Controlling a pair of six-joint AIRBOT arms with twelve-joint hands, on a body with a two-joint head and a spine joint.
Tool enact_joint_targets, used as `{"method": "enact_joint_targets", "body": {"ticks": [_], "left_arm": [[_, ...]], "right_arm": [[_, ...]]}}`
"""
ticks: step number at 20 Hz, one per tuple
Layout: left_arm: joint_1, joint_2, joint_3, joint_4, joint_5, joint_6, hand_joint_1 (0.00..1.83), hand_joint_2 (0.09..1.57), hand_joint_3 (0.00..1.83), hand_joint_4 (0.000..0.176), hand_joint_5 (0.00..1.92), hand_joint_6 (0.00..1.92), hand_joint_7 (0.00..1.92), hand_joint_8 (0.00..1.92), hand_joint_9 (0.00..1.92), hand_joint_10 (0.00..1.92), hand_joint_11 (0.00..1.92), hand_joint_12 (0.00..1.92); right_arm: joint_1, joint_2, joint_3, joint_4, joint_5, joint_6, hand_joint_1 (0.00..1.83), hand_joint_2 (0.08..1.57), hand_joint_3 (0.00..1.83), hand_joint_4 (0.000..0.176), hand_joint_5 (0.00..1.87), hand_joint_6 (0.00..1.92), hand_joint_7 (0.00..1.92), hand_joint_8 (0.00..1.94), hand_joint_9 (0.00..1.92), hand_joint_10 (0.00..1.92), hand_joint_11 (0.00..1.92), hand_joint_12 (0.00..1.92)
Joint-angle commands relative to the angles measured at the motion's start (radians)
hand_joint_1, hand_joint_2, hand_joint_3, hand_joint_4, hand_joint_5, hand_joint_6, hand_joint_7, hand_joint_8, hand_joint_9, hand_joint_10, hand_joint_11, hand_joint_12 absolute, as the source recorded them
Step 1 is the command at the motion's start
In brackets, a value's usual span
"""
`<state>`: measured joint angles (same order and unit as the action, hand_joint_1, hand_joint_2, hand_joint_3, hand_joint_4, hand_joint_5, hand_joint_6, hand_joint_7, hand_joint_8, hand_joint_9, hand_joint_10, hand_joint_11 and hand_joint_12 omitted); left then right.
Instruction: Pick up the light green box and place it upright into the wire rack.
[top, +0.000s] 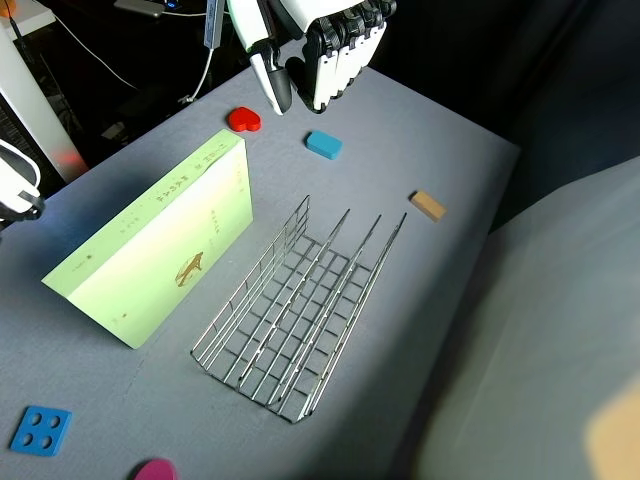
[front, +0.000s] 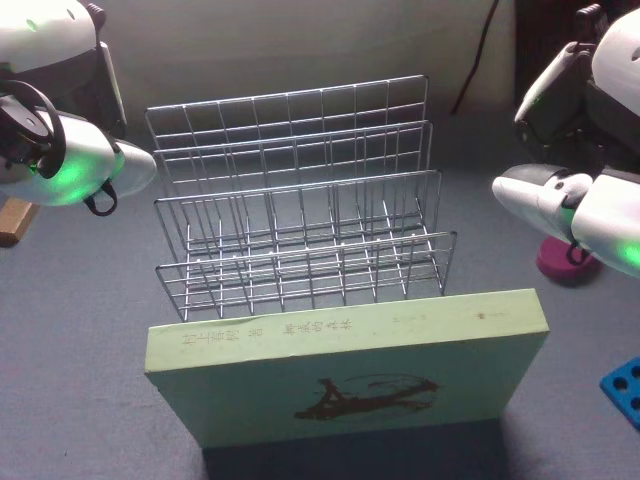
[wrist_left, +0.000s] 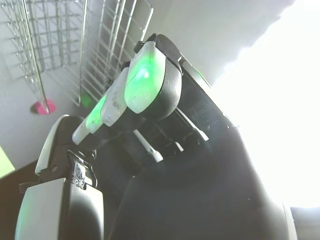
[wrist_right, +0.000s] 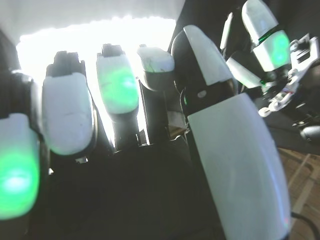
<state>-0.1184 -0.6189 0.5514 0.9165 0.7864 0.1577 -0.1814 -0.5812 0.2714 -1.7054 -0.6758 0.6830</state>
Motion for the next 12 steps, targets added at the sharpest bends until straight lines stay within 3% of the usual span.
{"method": "enact_joint_targets", "body": {"ticks": [1, 4, 5, 10, 12], "left_arm": [[-0.014, 0.005, -0.003, 0.062, -0.042, 0.004, 0.18, 1.05, 0.13, 0.05, 0.26, 0.08, 0.18, 0.03, 0.13, 0.02, 0.0, 0.62], [-0.019, 0.006, -0.006, 0.062, -0.036, 0.016, 0.18, 1.05, 0.13, 0.05, 0.26, 0.08, 0.18, 0.03, 0.13, 0.02, 0.0, 0.62], [-0.019, 0.006, -0.006, 0.062, -0.036, 0.016, 0.17, 1.16, 0.02, 0.052, 0.26, 0.0, 0.18, 0.0, 0.13, 0.0, 0.0, 0.62], [-0.02, 0.006, -0.011, 0.062, -0.014, 0.016, 0.19, 1.16, 0.0, 0.047, 0.28, 0.01, 0.21, 0.01, 0.16, 0.01, 0.0, 0.62], [-0.02, 0.006, -0.013, 0.062, -0.008, 0.017, 0.18, 1.12, 0.0, 0.046, 0.28, 0.0, 0.21, 0.01, 0.16, 0.01, 0.0, 0.62]], "right_arm": [[0.013, -0.001, -0.009, -0.066, -0.02, -0.002, 0.08, 0.89, 0.18, 0.032, 0.18, 0.07, 0.22, 0.05, 0.17, 0.09, 0.0, 0.75], [0.015, -0.002, -0.012, -0.066, -0.02, -0.004, 0.08, 0.89, 0.18, 0.032, 0.18, 0.07, 0.22, 0.05, 0.17, 0.09, 0.0, 0.75], [0.015, -0.002, -0.012, -0.066, -0.02, -0.005, 0.09, 0.97, 0.02, 0.03, 0.21, 0.0, 0.25, 0.0, 0.22, 0.01, 0.0, 0.74], [0.012, -0.002, -0.016, -0.066, -0.021, -0.006, 0.12, 0.97, 0.01, 0.027, 0.2, 0.0, 0.25, 0.0, 0.22, 0.0, 0.0, 0.77], [0.01, -0.01, -0.03, -0.047, -0.048, -0.05, 0.14, 0.97, 0.0, 0.026, 0.21, 0.0, 0.24, 0.0, 0.22, 0.0, 0.0, 0.77]]}}
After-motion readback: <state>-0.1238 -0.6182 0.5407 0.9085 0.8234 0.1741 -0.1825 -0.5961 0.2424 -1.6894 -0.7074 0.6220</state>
